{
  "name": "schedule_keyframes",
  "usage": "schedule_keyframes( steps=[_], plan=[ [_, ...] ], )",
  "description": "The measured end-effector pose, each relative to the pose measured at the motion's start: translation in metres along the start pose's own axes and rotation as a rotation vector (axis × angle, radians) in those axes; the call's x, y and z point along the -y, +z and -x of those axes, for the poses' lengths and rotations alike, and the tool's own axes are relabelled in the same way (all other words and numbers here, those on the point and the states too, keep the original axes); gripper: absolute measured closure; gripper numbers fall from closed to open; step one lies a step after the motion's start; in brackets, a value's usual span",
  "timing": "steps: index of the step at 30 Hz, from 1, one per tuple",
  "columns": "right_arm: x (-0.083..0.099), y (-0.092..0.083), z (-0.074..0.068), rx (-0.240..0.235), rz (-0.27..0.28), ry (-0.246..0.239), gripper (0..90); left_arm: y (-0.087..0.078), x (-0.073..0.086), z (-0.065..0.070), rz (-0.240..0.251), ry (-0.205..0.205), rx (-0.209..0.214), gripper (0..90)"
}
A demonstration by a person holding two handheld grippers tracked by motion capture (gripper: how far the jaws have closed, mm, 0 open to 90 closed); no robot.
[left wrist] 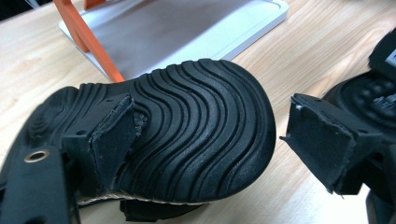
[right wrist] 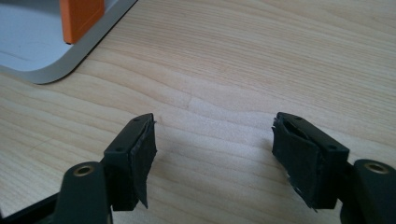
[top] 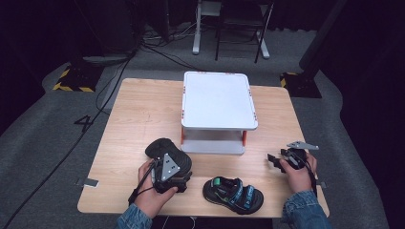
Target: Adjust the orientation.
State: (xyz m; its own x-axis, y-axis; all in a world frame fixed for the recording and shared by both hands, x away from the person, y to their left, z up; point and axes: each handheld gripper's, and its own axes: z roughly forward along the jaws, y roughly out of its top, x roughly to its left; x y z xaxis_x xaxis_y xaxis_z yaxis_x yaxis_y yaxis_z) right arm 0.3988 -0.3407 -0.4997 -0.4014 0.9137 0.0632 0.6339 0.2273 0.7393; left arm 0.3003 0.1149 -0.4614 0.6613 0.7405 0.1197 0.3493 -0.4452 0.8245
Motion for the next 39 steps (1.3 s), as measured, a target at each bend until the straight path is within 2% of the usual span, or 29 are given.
schedule_keyframes(
  steps=[3,7,8,9,13,14,16,18,19,23,28,29,32,33,35,36,37,39],
  plan=[
    [-0.001,0.001,-0.001,-0.002,0.004,-0.008,30.8,0.0,0.001,-0.001,0.007,-0.004,-0.002,17.2],
    [0.0,0.0,0.0,-0.011,0.002,0.003,30.9,-0.001,0.001,-0.007,0.019,0.005,0.001,24.0],
    [0.0,0.0,0.0,-0.013,0.004,0.005,31.0,-0.002,0.001,-0.011,0.043,-0.024,0.017,23.9],
    [0.0,0.0,0.0,-0.015,0.005,0.004,31.0,-0.003,0.001,-0.013,0.042,-0.032,0.024,24.0],
    [0.0,0.0,0.0,-0.017,0.005,0.004,30.9,-0.006,-0.002,-0.017,0.017,-0.044,0.035,24.9],
    [0.0,0.0,0.0,-0.017,0.005,0.005,31.0,-0.009,-0.003,-0.019,0.006,-0.058,0.044,25.2],
    [0.0,0.0,0.0,-0.019,0.004,0.004,31.0,-0.01,-0.003,-0.021,0.007,-0.062,0.049,25.6],
    [0.0,0.0,0.0,-0.019,0.005,0.004,31.1,-0.013,-0.002,-0.026,0.011,-0.093,0.053,25.9],
    [0.0,0.001,0.0,-0.02,0.005,0.004,31.2,-0.013,-0.002,-0.026,0.011,-0.093,0.053,26.1],
    [0.0,0.001,0.0,-0.023,0.008,0.002,31.7,-0.022,0.003,-0.039,0.004,-0.117,0.015,27.5],
    [-0.001,0.001,0.0,-0.028,0.011,0.008,31.8,-0.029,0.008,-0.049,0.001,-0.156,-0.011,27.6],
    [-0.001,0.001,0.0,-0.03,0.01,0.008,31.8,-0.031,0.011,-0.05,0.0,-0.159,-0.005,27.6],
    [-0.001,0.002,0.0,-0.032,0.01,0.01,31.8,-0.038,0.012,-0.046,-0.055,-0.149,-0.014,27.5],
    [-0.002,0.003,-0.001,-0.031,0.007,0.005,31.9,-0.038,0.012,-0.046,-0.055,-0.149,-0.014,27.5],
    [-0.003,0.003,-0.001,-0.033,0.01,0.003,31.8,-0.043,0.014,-0.044,-0.085,-0.159,-0.017,27.5],
    [-0.004,0.004,-0.002,-0.031,0.007,0.001,31.8,-0.049,0.015,-0.041,-0.134,-0.19,-0.022,27.5],
    [-0.004,0.004,-0.002,-0.031,0.007,0.001,31.8,-0.049,0.015,-0.041,-0.134,-0.19,-0.022,27.7],
    [-0.005,0.006,-0.003,-0.035,0.005,-0.001,31.8,-0.055,0.017,-0.041,-0.172,-0.231,-0.012,29.2]
  ],
)
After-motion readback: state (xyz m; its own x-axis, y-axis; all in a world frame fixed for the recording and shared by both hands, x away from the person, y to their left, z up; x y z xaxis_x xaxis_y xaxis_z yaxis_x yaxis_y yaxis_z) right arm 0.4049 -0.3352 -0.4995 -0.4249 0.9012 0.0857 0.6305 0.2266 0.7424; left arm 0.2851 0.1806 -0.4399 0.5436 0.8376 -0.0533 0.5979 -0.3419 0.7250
